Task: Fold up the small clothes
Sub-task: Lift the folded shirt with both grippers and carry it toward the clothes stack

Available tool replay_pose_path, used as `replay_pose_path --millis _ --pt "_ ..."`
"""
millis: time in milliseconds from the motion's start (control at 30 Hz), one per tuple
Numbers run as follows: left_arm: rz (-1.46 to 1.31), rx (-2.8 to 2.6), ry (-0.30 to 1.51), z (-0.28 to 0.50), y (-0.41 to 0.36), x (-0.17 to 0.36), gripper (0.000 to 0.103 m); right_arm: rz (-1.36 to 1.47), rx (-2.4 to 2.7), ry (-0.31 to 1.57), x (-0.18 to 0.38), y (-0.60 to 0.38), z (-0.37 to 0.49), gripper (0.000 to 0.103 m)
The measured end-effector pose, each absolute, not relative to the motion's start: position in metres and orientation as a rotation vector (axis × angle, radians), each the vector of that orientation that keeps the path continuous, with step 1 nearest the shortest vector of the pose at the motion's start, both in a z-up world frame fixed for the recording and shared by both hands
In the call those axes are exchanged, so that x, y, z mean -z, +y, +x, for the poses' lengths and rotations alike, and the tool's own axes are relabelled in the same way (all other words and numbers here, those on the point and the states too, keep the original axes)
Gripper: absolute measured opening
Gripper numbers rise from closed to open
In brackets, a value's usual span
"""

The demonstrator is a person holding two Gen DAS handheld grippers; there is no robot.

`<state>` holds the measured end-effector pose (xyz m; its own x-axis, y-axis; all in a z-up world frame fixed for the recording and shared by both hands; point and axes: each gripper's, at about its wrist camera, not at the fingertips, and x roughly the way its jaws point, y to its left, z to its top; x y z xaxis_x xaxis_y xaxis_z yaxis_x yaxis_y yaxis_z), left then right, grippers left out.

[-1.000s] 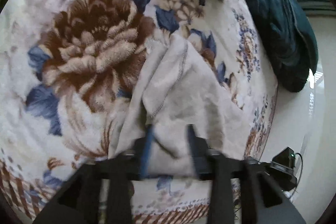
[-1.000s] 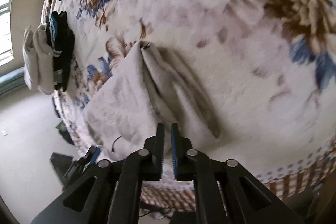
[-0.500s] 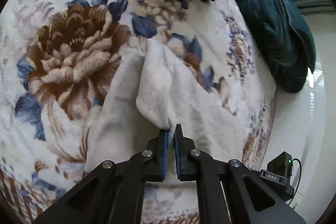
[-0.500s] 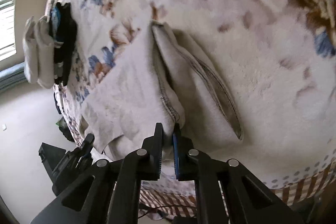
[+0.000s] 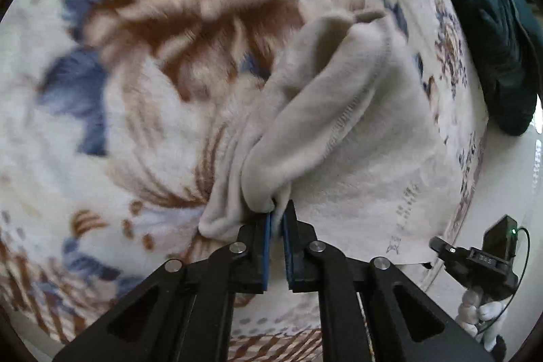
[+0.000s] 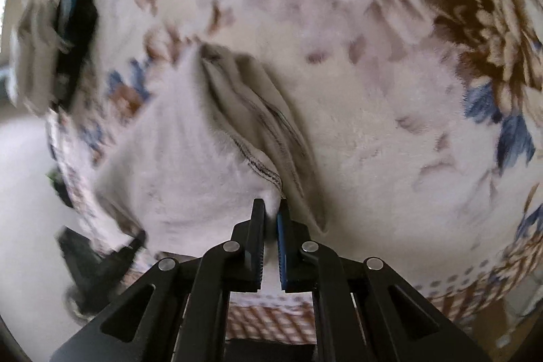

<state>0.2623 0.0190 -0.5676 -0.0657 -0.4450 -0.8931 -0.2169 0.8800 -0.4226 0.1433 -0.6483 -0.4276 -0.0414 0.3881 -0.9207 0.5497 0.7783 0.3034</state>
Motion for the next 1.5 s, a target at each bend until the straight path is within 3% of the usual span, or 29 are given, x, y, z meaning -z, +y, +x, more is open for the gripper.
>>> replay_pose_path --millis 133,200,267,500,767,867,1067,1100,1133,1167,1200,1233,1500 --pt "-0.616 0.236 1.678 0.265 0.032 0.568 0.013 0.658 0.083 1.708 0.425 -0.639 0.159 0.013" --pt "-0.679 0.260 1.699 0.262 0.041 0.562 0.021 0.643 0.081 1.692 0.416 -0.644 0.163 0.028" --pt "-0.711 0.268 1.709 0.263 0.049 0.555 0.022 0.648 0.110 1.640 0.405 -0.655 0.169 0.031" --pt "-0.700 0.344 1.594 0.310 0.040 0.514 0.022 0.724 0.126 1.522 0.387 -0.680 0.201 0.031" --pt "-0.480 0.350 1.518 0.354 -0.004 0.525 0.019 0.711 0.128 1.527 0.413 -0.660 0.219 0.030" --pt "-0.359 0.319 1.510 0.356 -0.011 0.531 0.010 0.646 0.189 1.514 0.414 -0.654 0.217 0.015" --pt "-0.491 0.278 1.534 0.349 0.027 0.532 0.013 0.719 0.161 1.532 0.420 -0.669 0.207 0.018" --pt "-0.520 0.288 1.510 0.346 0.032 0.526 0.016 0.736 0.150 1.527 0.419 -0.672 0.205 0.029" --pt "-0.543 0.307 1.485 0.344 0.037 0.520 0.030 0.759 0.135 1.520 0.417 -0.675 0.203 0.038" --pt "-0.554 0.330 1.463 0.342 0.040 0.516 0.050 0.772 0.127 1.512 0.417 -0.678 0.201 0.054" --pt "-0.556 0.346 1.452 0.340 0.041 0.516 0.061 0.794 0.115 1.495 0.417 -0.681 0.198 0.064" --pt "-0.559 0.360 1.446 0.339 0.041 0.520 0.072 0.808 0.107 1.489 0.418 -0.684 0.196 0.067" --pt "-0.613 0.462 1.498 0.348 0.018 0.575 0.072 0.968 -0.032 1.473 0.472 -0.681 0.190 0.075"
